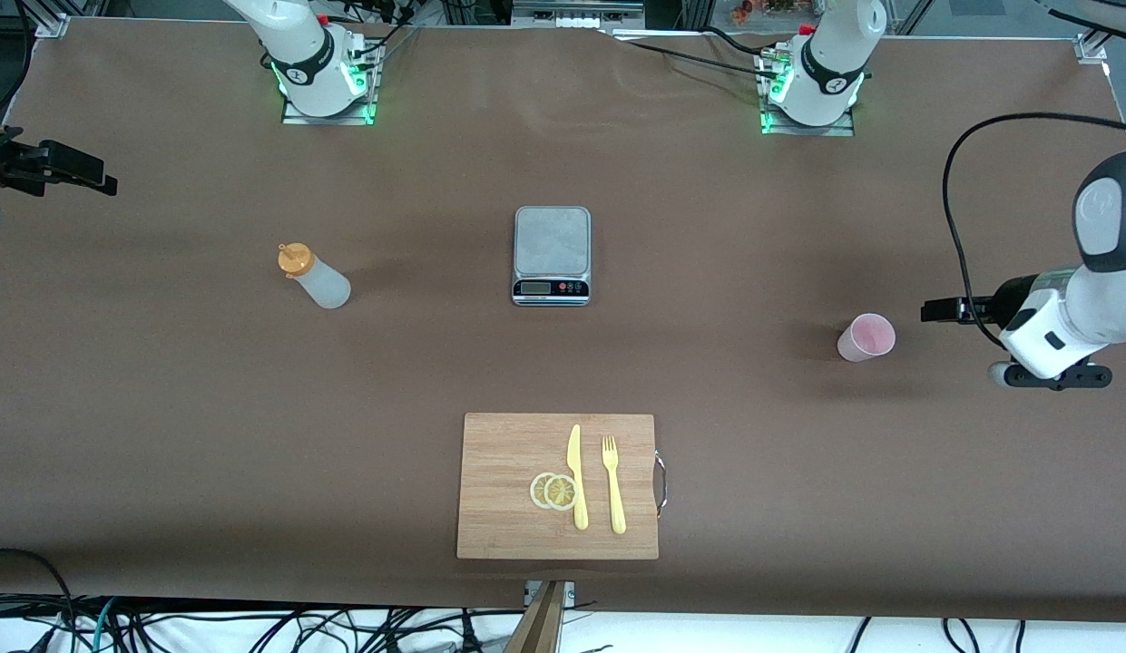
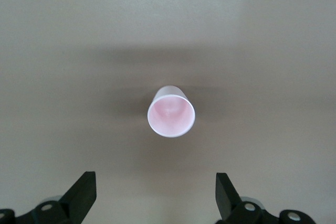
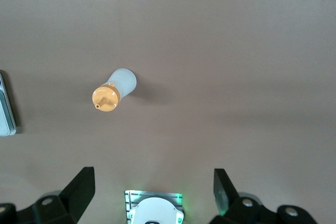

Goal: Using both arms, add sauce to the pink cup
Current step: 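Move the left gripper down over the pink cup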

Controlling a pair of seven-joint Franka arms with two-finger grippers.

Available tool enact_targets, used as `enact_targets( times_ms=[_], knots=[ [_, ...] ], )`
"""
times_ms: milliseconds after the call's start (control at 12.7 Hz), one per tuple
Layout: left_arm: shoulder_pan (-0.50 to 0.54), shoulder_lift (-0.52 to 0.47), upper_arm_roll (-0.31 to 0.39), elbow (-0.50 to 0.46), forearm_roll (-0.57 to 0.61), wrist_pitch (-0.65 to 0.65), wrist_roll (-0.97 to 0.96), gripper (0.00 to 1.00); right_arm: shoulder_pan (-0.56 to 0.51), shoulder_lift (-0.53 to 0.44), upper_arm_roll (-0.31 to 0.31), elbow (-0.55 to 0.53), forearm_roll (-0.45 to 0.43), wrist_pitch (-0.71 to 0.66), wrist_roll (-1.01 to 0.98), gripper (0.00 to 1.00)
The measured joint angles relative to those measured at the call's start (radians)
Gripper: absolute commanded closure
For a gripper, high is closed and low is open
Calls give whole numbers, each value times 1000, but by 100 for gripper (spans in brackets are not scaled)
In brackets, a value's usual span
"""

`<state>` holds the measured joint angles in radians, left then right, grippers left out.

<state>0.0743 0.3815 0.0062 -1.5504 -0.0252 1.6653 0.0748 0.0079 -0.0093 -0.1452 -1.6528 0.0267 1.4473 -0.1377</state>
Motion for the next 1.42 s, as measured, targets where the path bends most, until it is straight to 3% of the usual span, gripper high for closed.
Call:
enact_targets(
  times_ms=[552,1104,1420],
  knots=[
    [18,16,13,-262,1,374,93,6,0,0,0,24,0,0,0,0],
    [18,16,13,-397,1,607,103,11,-1,6,0,44,-2,-1,0,0],
    [18,16,13,-419,1,636,106,21,-1,9,0,44,-2,-1,0,0]
  ],
)
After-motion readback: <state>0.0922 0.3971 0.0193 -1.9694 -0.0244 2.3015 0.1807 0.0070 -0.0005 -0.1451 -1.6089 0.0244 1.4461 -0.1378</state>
